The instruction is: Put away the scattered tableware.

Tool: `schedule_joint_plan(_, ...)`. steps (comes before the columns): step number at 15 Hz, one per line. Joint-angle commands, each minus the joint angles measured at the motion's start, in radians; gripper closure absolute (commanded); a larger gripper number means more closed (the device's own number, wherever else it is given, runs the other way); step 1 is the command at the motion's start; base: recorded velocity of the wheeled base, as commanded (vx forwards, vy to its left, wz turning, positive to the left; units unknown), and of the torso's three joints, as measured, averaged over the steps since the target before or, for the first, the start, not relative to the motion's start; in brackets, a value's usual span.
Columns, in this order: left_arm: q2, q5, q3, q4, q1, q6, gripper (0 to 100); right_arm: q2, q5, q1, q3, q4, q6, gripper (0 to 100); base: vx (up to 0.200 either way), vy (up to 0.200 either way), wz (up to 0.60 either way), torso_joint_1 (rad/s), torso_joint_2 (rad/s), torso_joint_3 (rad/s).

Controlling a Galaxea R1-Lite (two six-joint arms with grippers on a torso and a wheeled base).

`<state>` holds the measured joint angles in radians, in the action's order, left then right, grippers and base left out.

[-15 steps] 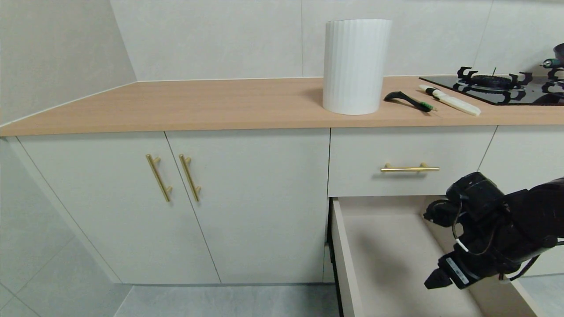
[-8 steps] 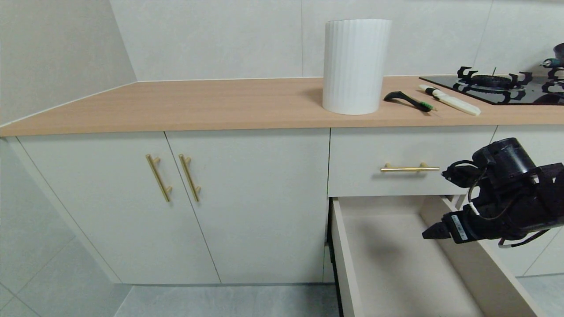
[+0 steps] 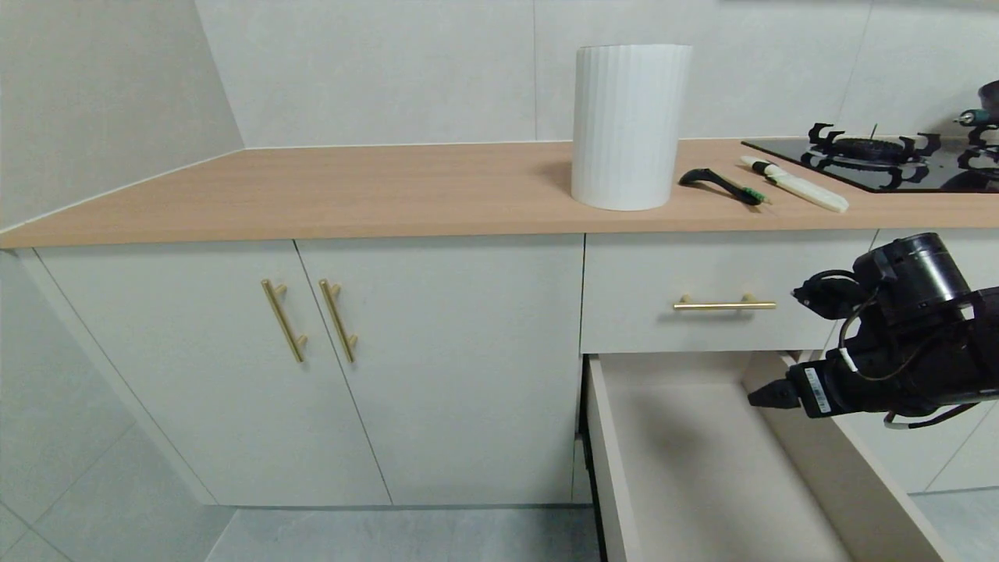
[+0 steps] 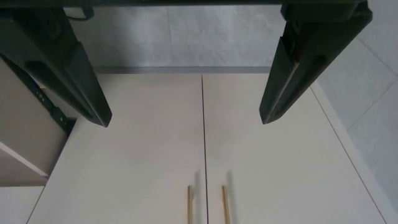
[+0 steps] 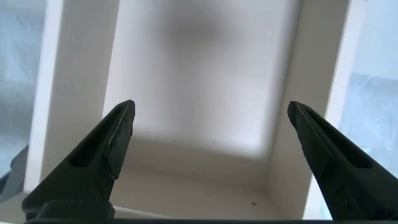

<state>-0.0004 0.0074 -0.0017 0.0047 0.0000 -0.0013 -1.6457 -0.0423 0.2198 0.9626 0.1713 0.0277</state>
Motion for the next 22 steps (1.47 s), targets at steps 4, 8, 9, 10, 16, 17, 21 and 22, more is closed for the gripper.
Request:
schedule_joint_plan(4,0.000,0.000,0.000,0.000,0.000,0.000,0,0.000,-0.001,0.001,-0.018,-0.012,0.000,0,0.000,0.000,0.00,0.097,-0.35,-0.299)
schedule_joint_plan(8,0.000,0.000,0.000,0.000,0.000,0.000,0,-0.002,-0.001,0.001,-0.019,-0.016,0.000,0,0.000,0.000,0.00,0.134,-0.50,-0.305)
schedule_joint_plan(9,0.000,0.000,0.000,0.000,0.000,0.000,0,-0.005,-0.001,0.001,-0.019,-0.016,0.000,0,0.000,0.000,0.00,0.163,-0.46,-0.295)
schedule_joint_plan(10,0.000,0.000,0.000,0.000,0.000,0.000,0,-0.005,-0.001,0.001,-0.019,-0.016,0.000,0,0.000,0.000,0.00,0.168,-0.46,-0.290)
schedule_joint_plan(16,0.000,0.000,0.000,0.000,0.000,0.000,0,-0.002,-0.001,0.001,-0.019,-0.016,0.000,0,0.000,0.000,0.00,0.184,-0.47,-0.293)
schedule_joint_plan(17,0.000,0.000,0.000,0.000,0.000,0.000,0,-0.002,-0.002,0.001,-0.019,-0.018,0.000,0,0.000,0.000,0.00,0.207,-0.49,-0.290)
schedule_joint_plan(21,0.000,0.000,0.000,0.000,0.000,0.000,0,0.000,-0.002,0.001,-0.024,-0.067,-0.002,0,0.000,0.000,0.00,0.172,-0.37,-0.223)
schedule_joint_plan(22,0.000,0.000,0.000,0.000,0.000,0.000,0,-0.005,-0.004,0.003,-0.024,-0.095,-0.003,0,0.000,0.000,0.00,0.046,-0.10,-0.071)
